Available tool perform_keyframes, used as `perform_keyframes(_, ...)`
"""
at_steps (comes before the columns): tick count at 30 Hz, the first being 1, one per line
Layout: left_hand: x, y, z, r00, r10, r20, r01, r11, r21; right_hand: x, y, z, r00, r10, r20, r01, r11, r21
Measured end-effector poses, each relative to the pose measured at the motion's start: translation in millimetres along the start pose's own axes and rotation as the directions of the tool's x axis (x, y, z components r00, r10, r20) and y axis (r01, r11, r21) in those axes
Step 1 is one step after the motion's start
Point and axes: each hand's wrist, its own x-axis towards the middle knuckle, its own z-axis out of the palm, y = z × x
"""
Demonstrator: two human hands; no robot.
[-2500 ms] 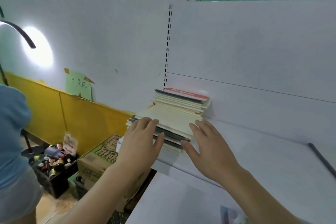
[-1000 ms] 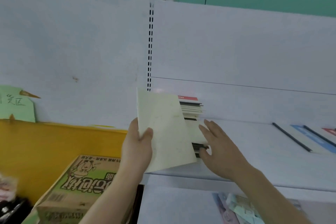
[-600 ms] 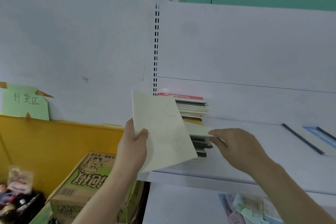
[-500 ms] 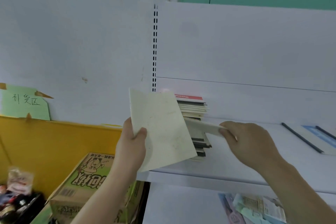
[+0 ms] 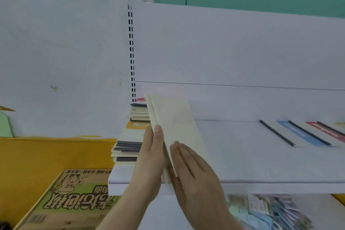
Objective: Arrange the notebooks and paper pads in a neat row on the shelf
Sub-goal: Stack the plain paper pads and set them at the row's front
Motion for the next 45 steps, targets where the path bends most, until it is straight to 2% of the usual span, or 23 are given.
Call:
perform_keyframes(2,0.3,-2.6,4.3,0.999,0.021,0.024,-0.02,1.0,-0.024,-3.1,2.4,-2.6,0.997,0.026,0.071,-0.029,0.998,0.046)
perform_keyframes(6,6.6,-12.0,13.5,0.997,0.071,0.019,-0.072,0.995,0.064,-11.3,15.6,-19.4,0.984,0.018,0.18,-0.043,0.989,0.14)
perform_keyframes(8,9.1,-16.5,21.3,0.996,0.077,0.05,-0.08,0.996,0.049,-18.5,35.0,-29.2,0.972,0.13,0.194,-0.15,0.984,0.095)
perform_keyframes(9,10.0,-18.2,25.7,0.994,0.088,0.072,-0.092,0.994,0.054,-19.4,45.7,-35.8,0.95,0.246,0.192,-0.262,0.963,0.06)
perform_keyframes(11,12.1,-22.7,35.7,0.988,0.108,0.114,-0.116,0.991,0.073,-19.9,65.3,-50.1,0.84,0.497,0.219,-0.51,0.86,0.005)
perform_keyframes(13,16.4,-30.5,48.6,0.982,0.122,0.144,-0.137,0.986,0.094,-24.3,81.9,-61.8,0.714,0.609,0.344,-0.646,0.764,-0.012)
perform_keyframes(17,24.2,-46.9,87.1,0.981,0.09,0.17,-0.118,0.979,0.167,-32.5,112.8,-83.3,0.66,0.609,0.44,-0.673,0.739,-0.012)
perform_keyframes(19,29.9,-55.3,109.1,0.979,0.078,0.186,-0.119,0.968,0.22,-38.6,134.0,-94.1,0.603,0.611,0.513,-0.697,0.716,-0.034)
perform_keyframes(22,41.5,-67.2,145.9,0.976,0.051,0.212,-0.12,0.938,0.326,-47.0,173.3,-108.7,0.543,0.559,0.627,-0.653,0.75,-0.104)
perform_keyframes(28,61.4,-99.3,234.5,0.966,0.041,0.256,-0.172,0.842,0.512,-58.1,270.7,-131.0,0.544,0.551,0.633,-0.599,0.783,-0.167)
perform_keyframes(31,82.9,-120.8,274.3,0.975,0.002,0.222,-0.145,0.765,0.627,-57.6,320.7,-130.9,0.591,0.49,0.641,-0.474,0.854,-0.216)
perform_keyframes(36,119.1,-153.7,307.2,0.988,0.0,0.156,-0.129,0.561,0.818,-61.6,389.9,-104.4,0.618,0.401,0.676,-0.425,0.894,-0.142)
perform_keyframes(41,143.2,-167.6,320.3,0.987,-0.045,0.154,-0.129,0.348,0.928,-54.9,427.2,-68.2,0.588,0.328,0.739,-0.35,0.927,-0.133)
perform_keyframes(45,150.9,-168.2,322.6,0.974,0.014,0.225,-0.225,0.0,0.974,-56.1,444.7,-51.3,0.604,0.316,0.732,-0.314,0.938,-0.146)
